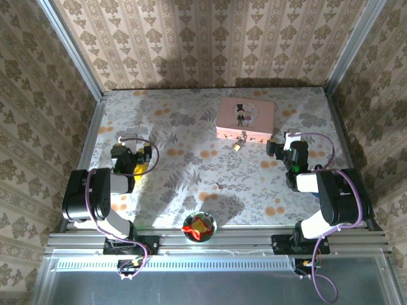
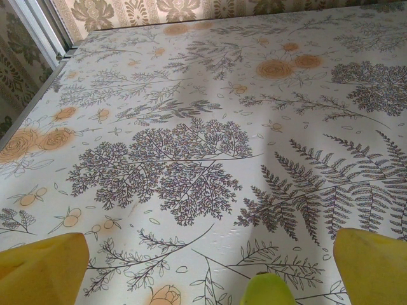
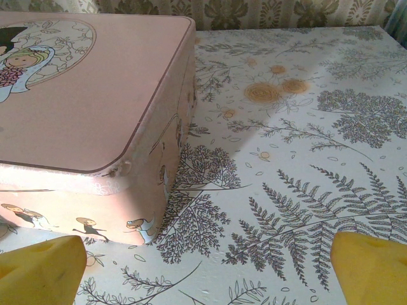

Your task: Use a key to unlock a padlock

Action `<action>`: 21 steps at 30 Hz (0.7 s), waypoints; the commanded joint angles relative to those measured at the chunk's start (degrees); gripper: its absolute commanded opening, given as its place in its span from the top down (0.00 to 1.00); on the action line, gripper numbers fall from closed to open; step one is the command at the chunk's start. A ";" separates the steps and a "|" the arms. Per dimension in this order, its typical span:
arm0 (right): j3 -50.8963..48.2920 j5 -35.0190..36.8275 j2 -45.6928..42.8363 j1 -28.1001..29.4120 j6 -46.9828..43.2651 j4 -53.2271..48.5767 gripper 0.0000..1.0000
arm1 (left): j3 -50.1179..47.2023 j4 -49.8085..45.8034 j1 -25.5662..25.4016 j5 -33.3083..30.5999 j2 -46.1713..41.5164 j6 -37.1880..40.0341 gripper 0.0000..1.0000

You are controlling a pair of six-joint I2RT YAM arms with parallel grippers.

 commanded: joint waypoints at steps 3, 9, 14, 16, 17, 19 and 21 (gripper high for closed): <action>0.47 1.29 -0.12 0.30 0.59 0.31 0.00 | 0.96 -0.02 -0.17 -0.46 -0.79 0.95 0.00; 0.42 1.28 -0.16 0.30 0.59 0.31 0.00 | 1.07 -0.02 -0.17 -0.29 -0.78 0.93 0.00; 0.34 1.29 -0.20 0.30 0.59 0.40 0.00 | 1.06 -0.27 -0.09 -0.08 -0.79 0.74 0.00; 0.33 1.29 -0.21 0.30 0.59 0.49 0.00 | 1.06 -0.13 0.10 0.45 -0.78 0.74 0.00; 0.64 1.43 -0.35 0.30 0.59 -0.08 0.00 | 0.97 -0.02 0.25 1.54 -0.78 0.92 0.00; 1.82 1.95 -1.90 0.30 0.92 -3.47 0.00 | 1.06 -0.73 0.21 2.65 -1.41 1.50 0.00; 2.22 3.30 -3.94 0.30 1.48 -6.07 0.00 | 0.67 -1.35 0.19 1.60 -3.29 1.01 0.00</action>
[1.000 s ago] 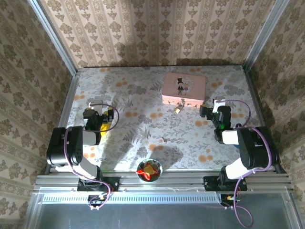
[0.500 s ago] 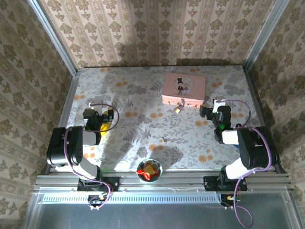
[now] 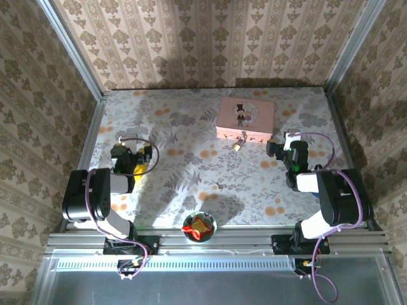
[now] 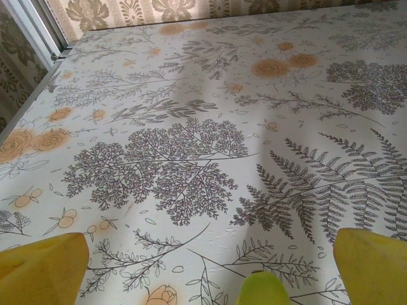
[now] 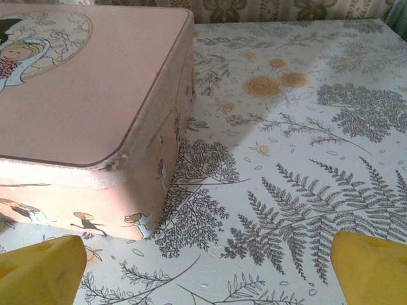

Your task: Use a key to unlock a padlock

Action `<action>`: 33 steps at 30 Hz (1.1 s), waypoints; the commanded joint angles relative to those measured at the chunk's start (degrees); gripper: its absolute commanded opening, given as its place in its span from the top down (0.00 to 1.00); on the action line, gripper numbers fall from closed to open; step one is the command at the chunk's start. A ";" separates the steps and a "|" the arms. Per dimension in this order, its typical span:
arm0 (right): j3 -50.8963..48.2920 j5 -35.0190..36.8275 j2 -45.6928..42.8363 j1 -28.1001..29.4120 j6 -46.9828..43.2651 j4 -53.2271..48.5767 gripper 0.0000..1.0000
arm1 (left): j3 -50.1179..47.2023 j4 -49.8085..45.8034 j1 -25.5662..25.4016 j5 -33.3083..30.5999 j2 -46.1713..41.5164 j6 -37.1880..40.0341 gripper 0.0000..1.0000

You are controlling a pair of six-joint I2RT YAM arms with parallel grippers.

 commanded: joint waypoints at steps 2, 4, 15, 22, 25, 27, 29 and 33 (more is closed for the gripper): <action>1.46 4.06 -5.22 0.23 1.64 -5.05 0.00 | 0.18 -1.62 0.12 -0.13 -5.27 0.61 0.00; 1.90 4.67 -6.70 0.22 1.86 -8.43 0.00 | -0.09 -3.96 -0.14 -0.99 -8.48 0.69 0.00; 13.80 5.75 -21.56 1.86 11.98 -47.51 0.00 | 3.76 -20.41 -3.03 -7.72 -24.03 -7.21 0.00; 19.35 11.75 -22.28 14.03 20.24 -62.88 0.00 | 9.25 -33.92 -5.77 -4.55 -25.58 -17.51 0.00; 21.64 12.41 -19.32 20.90 25.19 -68.08 0.08 | 9.84 -35.36 -7.56 -2.57 -25.65 -20.68 0.00; 22.68 12.20 -17.15 25.74 28.13 -70.50 0.13 | 9.59 -35.12 -7.86 -1.28 -26.21 -23.58 0.00; 23.60 11.53 -15.13 30.03 30.48 -72.41 0.17 | 9.23 -34.66 -8.03 -0.04 -26.69 -25.71 0.00; 25.88 8.68 -10.53 38.23 32.80 -76.34 0.26 | 8.96 -35.57 -8.05 0.83 -27.30 -27.12 0.00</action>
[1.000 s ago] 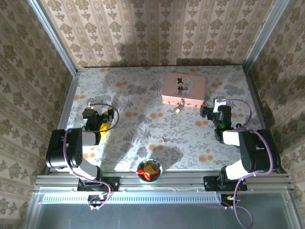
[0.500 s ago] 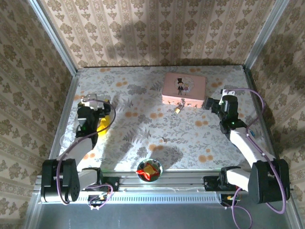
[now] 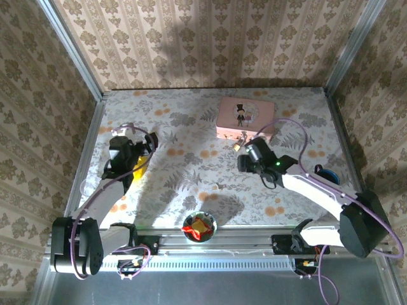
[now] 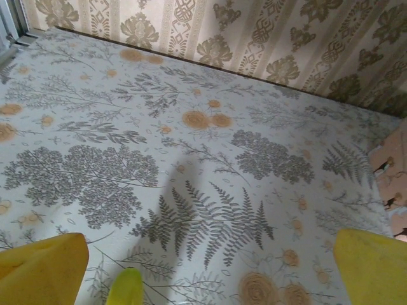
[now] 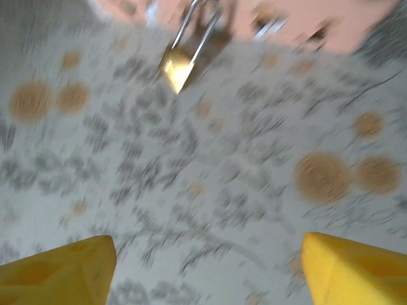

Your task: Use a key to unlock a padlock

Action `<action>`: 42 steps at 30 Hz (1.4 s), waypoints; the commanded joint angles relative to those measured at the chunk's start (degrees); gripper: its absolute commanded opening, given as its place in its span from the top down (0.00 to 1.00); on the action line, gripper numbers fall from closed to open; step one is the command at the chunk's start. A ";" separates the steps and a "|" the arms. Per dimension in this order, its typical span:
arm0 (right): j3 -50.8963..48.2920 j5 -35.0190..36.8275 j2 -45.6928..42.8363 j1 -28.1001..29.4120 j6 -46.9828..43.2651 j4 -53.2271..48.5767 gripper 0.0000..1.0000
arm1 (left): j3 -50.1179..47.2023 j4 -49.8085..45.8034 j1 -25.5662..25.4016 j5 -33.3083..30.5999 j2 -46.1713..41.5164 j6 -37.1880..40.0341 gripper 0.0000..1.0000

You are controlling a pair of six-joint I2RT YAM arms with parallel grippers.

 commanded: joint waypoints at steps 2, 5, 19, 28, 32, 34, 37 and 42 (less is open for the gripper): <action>3.88 -3.27 4.53 7.16 4.76 -9.59 0.31 | 0.29 -2.58 -0.03 1.30 -1.65 -4.41 0.00; 6.72 -4.36 9.24 11.40 2.96 -13.12 0.37 | -0.14 -2.55 -0.03 1.13 -1.96 -5.10 0.00; 19.37 -7.80 26.45 16.90 -7.86 -17.57 0.54 | -0.72 -5.24 0.49 1.05 -3.20 -6.24 0.00; 22.76 -9.87 32.33 16.90 -11.10 -17.89 0.54 | -2.28 -6.39 2.24 0.26 -6.17 -6.44 0.00; 23.33 -10.30 33.86 16.90 -11.66 -17.72 0.54 | -2.36 -6.55 3.12 0.57 -6.35 -6.44 0.00; 23.57 -10.30 34.47 16.90 -11.99 -17.71 0.54 | -2.36 -6.54 3.44 0.74 -6.15 -6.57 0.00; 23.79 -10.46 35.14 16.86 -12.19 -17.54 0.54 | -2.29 -6.43 3.70 1.03 -5.92 -6.90 0.00; 23.36 -10.59 35.54 16.87 -12.07 -17.02 0.54 | -2.25 -6.42 3.92 1.38 -5.48 -7.15 0.00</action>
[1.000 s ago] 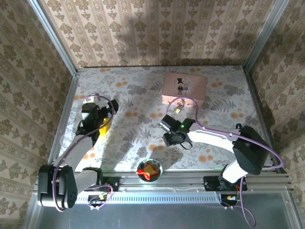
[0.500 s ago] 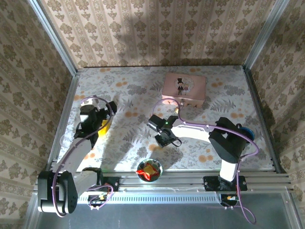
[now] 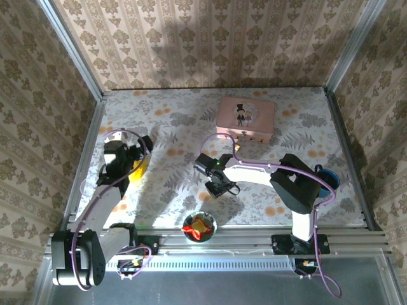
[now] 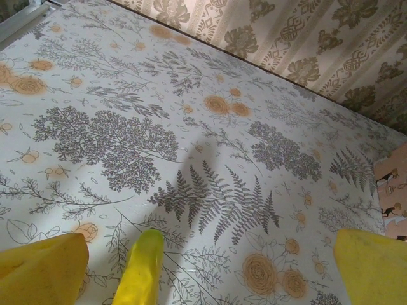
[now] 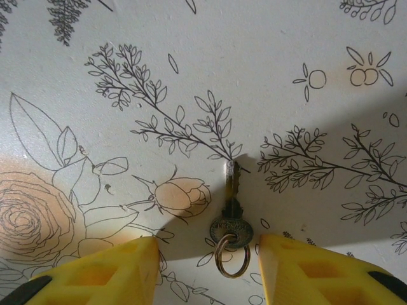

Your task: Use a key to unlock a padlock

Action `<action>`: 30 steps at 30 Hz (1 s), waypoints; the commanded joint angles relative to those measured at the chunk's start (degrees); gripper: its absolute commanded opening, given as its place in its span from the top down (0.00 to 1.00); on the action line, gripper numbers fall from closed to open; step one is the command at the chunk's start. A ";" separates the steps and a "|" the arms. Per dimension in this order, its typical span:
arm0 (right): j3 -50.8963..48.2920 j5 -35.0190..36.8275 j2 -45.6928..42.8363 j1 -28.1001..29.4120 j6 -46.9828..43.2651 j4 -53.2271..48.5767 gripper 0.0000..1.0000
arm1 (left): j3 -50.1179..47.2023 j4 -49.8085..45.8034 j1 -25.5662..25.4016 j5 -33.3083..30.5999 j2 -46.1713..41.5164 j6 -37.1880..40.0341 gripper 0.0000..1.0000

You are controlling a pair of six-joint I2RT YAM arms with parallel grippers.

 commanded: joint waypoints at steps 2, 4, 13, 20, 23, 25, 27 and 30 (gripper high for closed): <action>0.53 -1.07 1.85 0.22 -0.81 -0.90 0.54 | -0.39 -0.08 0.49 1.02 0.05 -1.29 0.00; 0.45 -1.05 1.95 0.28 -0.72 -0.88 0.54 | -0.28 -0.15 0.49 1.19 0.19 -1.31 0.00; 0.06 -1.47 1.59 0.13 -0.58 -0.68 0.54 | -0.28 0.00 0.66 1.43 0.57 -1.51 0.00; -0.30 -2.96 1.08 -0.39 -0.36 -0.09 0.54 | -0.26 -0.12 0.84 1.58 0.67 -1.67 0.00; -0.43 -3.09 1.14 -0.52 -0.36 -0.11 0.54 | -0.37 -0.08 1.00 1.80 0.67 -1.78 0.00; -0.43 -3.36 1.24 -0.60 -0.43 -0.07 0.54 | -0.35 -0.10 1.03 1.85 0.76 -1.87 0.00; -0.38 -3.73 1.21 -0.79 -0.56 -0.07 0.54 | -0.21 -0.10 1.16 1.95 0.78 -1.85 0.00; -0.01 -3.87 1.36 -0.82 -0.76 -0.20 0.54 | -0.09 -0.08 1.37 2.02 1.06 -1.92 0.00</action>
